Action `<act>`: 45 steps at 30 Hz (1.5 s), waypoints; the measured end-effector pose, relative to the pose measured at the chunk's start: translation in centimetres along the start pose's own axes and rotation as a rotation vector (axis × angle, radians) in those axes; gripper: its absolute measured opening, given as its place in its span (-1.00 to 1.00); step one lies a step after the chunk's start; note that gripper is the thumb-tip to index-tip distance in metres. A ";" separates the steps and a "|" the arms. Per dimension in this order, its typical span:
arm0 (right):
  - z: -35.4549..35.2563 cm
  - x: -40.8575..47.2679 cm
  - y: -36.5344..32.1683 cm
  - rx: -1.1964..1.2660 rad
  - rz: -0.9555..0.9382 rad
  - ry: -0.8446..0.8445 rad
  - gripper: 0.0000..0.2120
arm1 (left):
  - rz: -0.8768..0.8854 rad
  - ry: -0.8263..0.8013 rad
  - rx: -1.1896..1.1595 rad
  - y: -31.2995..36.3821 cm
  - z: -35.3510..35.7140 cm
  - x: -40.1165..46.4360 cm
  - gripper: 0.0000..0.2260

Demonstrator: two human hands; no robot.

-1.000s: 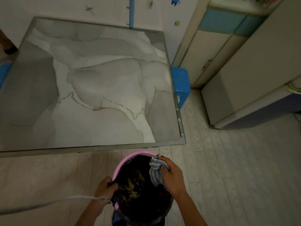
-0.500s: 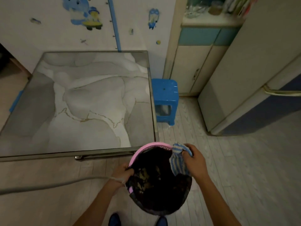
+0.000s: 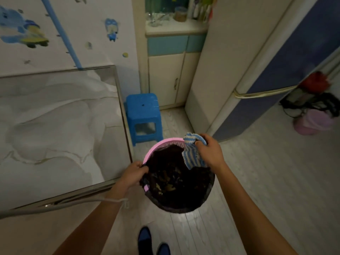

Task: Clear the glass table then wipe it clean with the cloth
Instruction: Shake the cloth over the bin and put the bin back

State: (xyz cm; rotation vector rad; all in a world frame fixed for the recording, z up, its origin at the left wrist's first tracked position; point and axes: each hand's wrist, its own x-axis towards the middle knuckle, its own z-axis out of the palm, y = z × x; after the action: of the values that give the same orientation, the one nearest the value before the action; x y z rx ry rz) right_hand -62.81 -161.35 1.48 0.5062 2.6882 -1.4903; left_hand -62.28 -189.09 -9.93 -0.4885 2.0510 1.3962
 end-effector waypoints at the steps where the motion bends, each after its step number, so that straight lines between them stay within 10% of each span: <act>1: -0.5 0.3 -0.1 -0.009 0.006 0.012 -0.81 | -0.001 -0.020 -0.031 0.0 0.4 1.4 -0.64; 19: -8.2 18.2 0.6 0.019 -0.076 -0.016 -0.80 | 0.030 0.090 -0.101 16.9 7.1 10.9 -0.98; 27: -13.3 29.7 0.2 0.022 -0.154 -0.100 -0.72 | -0.057 0.168 -0.177 23.5 10.8 18.9 -0.60; 33: -14.2 36.6 -0.1 0.048 -0.130 -0.033 -0.76 | -0.013 0.194 -0.152 30.3 11.9 21.9 -0.89; 45: -7.1 54.5 -0.5 0.032 -0.046 -0.065 -0.77 | -0.082 0.189 -0.193 35.7 8.8 38.5 -0.76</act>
State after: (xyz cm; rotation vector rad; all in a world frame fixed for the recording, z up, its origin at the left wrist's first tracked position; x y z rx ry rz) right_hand -113.59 -141.09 -4.01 0.3928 2.6476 -1.5357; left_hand -110.29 -166.20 -12.61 -0.8053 2.0248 1.5566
